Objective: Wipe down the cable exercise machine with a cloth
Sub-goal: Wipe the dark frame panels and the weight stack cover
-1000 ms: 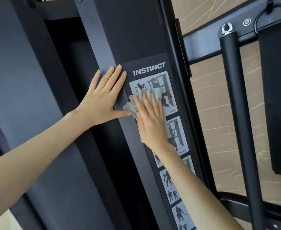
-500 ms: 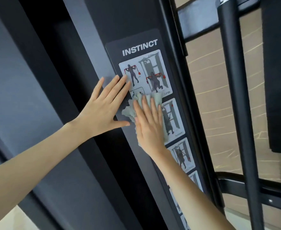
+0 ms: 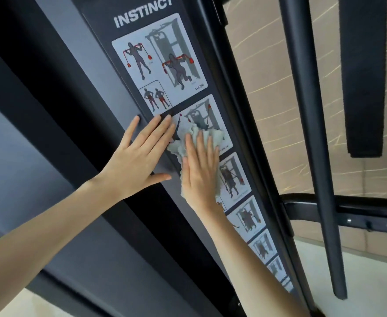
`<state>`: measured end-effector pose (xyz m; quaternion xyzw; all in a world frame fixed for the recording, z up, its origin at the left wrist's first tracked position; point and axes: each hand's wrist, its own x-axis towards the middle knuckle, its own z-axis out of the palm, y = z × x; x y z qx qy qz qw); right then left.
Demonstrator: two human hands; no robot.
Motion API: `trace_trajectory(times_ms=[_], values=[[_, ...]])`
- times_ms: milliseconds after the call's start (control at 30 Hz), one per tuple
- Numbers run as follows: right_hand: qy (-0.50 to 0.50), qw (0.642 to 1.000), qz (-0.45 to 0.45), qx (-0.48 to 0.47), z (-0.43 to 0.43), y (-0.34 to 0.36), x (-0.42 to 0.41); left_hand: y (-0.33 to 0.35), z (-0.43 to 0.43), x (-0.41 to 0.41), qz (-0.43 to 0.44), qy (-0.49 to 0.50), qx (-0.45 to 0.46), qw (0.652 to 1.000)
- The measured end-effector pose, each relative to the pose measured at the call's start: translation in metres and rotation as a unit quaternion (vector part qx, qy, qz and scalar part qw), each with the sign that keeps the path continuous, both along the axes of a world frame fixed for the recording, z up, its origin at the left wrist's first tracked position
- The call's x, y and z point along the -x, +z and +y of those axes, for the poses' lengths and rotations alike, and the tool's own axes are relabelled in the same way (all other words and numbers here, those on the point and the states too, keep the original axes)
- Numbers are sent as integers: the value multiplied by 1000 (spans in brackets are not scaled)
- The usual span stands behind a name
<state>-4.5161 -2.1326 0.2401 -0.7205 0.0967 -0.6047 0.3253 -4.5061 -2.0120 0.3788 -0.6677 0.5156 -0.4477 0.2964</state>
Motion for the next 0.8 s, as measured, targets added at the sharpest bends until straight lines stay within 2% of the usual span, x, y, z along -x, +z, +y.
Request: trace_trajectory(times_ms=[67, 200, 267, 333, 433, 500, 700, 800], values=[[1, 1000, -4, -24, -4, -21, -1, -4, -2, -1, -5, -6, -7, 1000], [9, 982, 8, -189, -11, -62, 3, -15, -11, -5, -26, -38, -29, 999], [22, 970, 24, -240, -8, -64, 6, -24, -15, -7, -31, -52, -42, 997], [25, 968, 31, -249, -2, -46, 9, -32, -16, -10, -34, -60, -53, 996], [18, 981, 30, -190, 8, -19, 8, -40, -13, -14, -25, -70, -52, 996], [-5, 985, 10, -174, 10, -24, 4, -45, -9, -16, -23, -79, -47, 996], [-18, 943, -61, -326, 8, -114, -4, -72, -8, -21, -24, -109, -58, 992], [-13, 929, -73, -361, 7, -125, -5, -89, -9, -21, -34, -116, -79, 990]])
